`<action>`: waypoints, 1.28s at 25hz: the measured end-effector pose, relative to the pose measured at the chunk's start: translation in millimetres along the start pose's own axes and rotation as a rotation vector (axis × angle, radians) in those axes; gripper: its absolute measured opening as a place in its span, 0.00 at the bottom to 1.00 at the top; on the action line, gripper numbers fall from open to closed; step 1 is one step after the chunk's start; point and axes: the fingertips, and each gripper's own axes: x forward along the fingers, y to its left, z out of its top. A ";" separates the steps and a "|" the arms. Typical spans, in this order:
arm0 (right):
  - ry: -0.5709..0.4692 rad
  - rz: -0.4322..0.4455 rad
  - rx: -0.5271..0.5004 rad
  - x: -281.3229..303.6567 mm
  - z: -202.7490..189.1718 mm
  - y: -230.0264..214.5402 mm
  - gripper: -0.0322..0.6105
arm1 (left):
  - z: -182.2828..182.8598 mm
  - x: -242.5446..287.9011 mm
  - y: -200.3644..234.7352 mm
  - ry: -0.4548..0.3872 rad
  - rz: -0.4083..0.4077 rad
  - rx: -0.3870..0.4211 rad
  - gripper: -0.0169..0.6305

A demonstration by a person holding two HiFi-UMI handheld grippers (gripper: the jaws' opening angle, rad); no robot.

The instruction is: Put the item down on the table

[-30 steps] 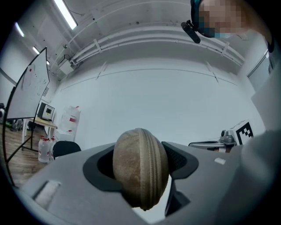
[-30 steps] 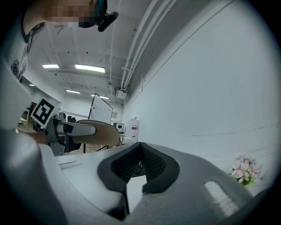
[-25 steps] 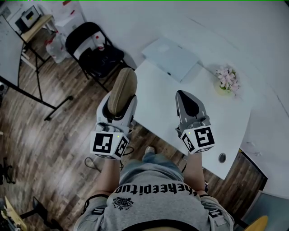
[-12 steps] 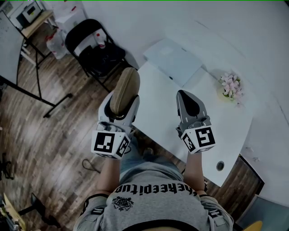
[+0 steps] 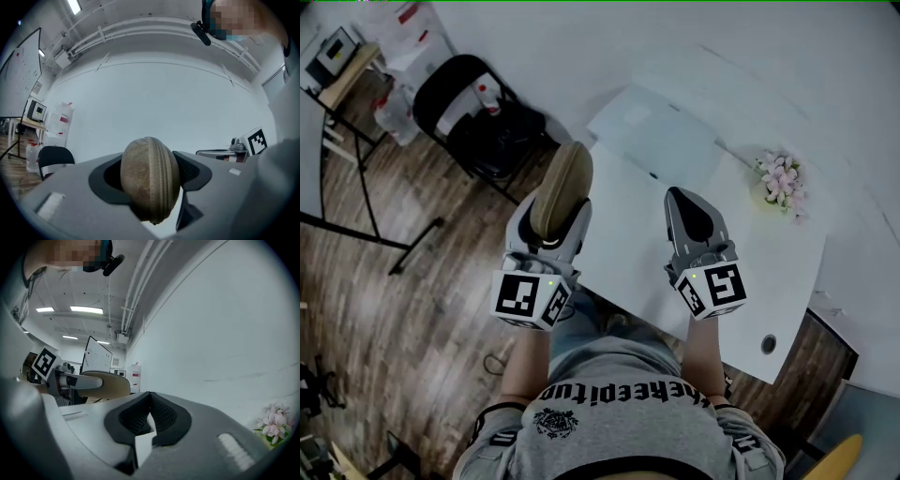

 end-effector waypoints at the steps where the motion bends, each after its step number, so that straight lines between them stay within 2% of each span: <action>1: 0.002 -0.011 0.002 4.3 -0.7 -1.2 0.05 | -0.4 5.4 3.7 0.003 -0.012 -0.002 0.47; 15: 0.036 -0.169 0.008 49.8 -10.2 -15.3 0.05 | -13.7 68.4 40.6 0.060 -0.196 -0.020 0.47; 32: 0.130 -0.293 0.053 72.9 -47.8 -26.1 0.05 | -76.7 109.4 56.3 0.214 -0.343 -0.062 0.47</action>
